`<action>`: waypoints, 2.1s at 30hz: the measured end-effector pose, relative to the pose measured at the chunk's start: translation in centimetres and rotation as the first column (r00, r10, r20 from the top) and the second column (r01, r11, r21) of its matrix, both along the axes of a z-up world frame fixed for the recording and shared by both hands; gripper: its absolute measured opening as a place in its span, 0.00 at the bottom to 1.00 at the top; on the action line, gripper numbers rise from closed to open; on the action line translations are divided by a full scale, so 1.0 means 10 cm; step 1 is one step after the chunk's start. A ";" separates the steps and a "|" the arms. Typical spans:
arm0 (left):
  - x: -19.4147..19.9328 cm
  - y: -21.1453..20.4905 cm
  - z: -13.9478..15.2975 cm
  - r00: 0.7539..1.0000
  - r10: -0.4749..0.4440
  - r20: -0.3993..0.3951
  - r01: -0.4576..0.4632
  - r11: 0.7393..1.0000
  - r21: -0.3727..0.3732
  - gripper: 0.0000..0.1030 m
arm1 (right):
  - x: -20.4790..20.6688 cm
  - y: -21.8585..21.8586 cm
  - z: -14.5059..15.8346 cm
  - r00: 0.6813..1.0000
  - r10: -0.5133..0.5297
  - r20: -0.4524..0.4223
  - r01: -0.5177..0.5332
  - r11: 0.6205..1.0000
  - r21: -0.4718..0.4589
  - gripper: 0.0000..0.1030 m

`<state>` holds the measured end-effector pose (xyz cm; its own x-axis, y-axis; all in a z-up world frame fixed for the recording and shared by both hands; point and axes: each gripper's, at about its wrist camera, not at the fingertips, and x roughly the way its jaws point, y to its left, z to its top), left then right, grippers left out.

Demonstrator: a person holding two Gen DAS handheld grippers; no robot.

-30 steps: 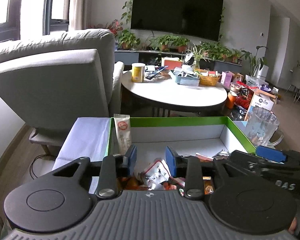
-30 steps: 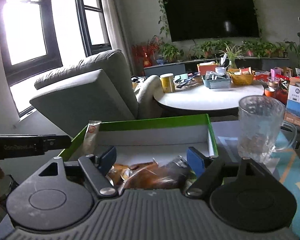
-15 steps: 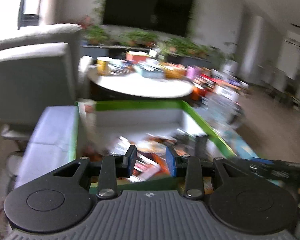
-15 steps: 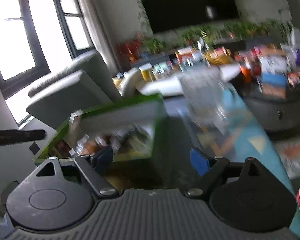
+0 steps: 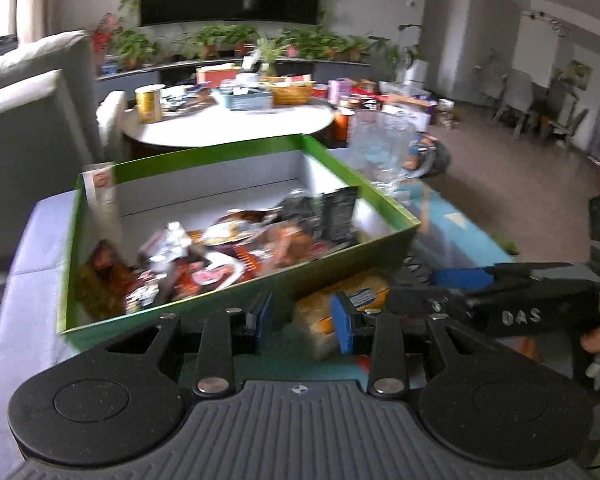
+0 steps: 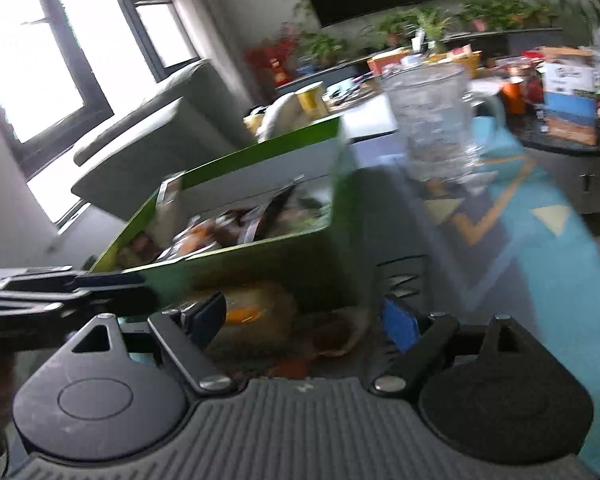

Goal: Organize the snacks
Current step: 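Move left tool to another clear packet while right tool approaches yellow bread pack, then close left tool on clear packet while right tool grasps yellow bread pack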

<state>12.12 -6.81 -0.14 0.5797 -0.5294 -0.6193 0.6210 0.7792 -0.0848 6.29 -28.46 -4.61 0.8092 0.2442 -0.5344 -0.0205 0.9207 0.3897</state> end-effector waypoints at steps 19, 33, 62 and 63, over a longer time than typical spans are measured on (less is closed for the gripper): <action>-0.53 1.22 -0.16 0.934 0.354 -0.045 -0.351 0.935 0.059 0.46 | 0.23 0.95 -0.16 1.000 0.006 0.017 0.000 0.934 -0.356 0.76; -0.56 1.15 -0.44 0.910 0.381 -0.164 -0.372 0.924 0.085 0.61 | 0.21 0.99 -0.20 0.997 -0.055 0.045 0.069 0.909 -0.411 0.76; -0.33 0.77 0.18 0.971 0.235 0.039 -0.234 0.972 -0.031 0.37 | -0.22 0.81 0.39 0.969 0.037 0.245 0.041 0.951 -0.308 0.76; -0.30 0.75 0.22 0.972 0.230 0.056 -0.228 0.973 -0.037 0.37 | -0.19 0.81 0.43 0.965 0.040 0.259 0.045 0.949 -0.312 0.76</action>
